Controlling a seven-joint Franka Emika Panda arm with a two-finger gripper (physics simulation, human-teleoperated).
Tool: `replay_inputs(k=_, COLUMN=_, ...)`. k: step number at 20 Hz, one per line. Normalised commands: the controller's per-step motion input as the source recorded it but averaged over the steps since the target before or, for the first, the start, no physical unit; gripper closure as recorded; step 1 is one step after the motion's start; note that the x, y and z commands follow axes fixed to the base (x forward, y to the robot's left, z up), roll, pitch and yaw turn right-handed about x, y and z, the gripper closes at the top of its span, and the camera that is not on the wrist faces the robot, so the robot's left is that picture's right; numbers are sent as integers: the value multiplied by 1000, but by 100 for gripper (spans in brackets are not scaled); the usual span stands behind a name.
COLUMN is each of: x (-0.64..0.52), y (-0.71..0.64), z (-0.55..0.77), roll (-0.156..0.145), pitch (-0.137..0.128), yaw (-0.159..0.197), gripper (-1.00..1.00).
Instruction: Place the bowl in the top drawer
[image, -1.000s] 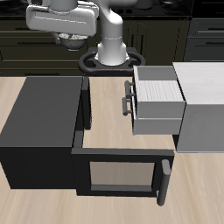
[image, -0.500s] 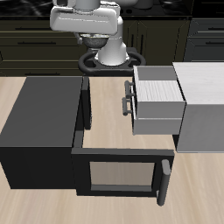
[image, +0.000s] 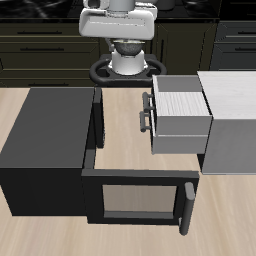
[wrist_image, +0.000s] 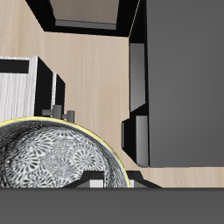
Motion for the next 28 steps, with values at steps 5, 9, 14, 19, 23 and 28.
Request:
replay_inputs(k=5, x=31, y=425, z=-126, roll=45, pitch=0, yaw=-7, gripper=100)
replay_inputs(k=9, x=99, y=315, z=-105, roll=31, pitch=5, yaw=24, gripper=100)
replay_inputs(k=14, x=67, y=346, z=-97, roll=40, pitch=9, yaw=6, gripper=100)
replay_inputs(k=19, x=88, y=315, z=-90, roll=18, pitch=16, yaw=-5, gripper=100)
replay_inputs(k=23, x=58, y=296, z=-144, roll=16, pitch=10, yaw=-8, gripper=100)
replay_inputs(k=28, x=52, y=198, z=-97, roll=34, pitch=30, yaw=-20, gripper=100)
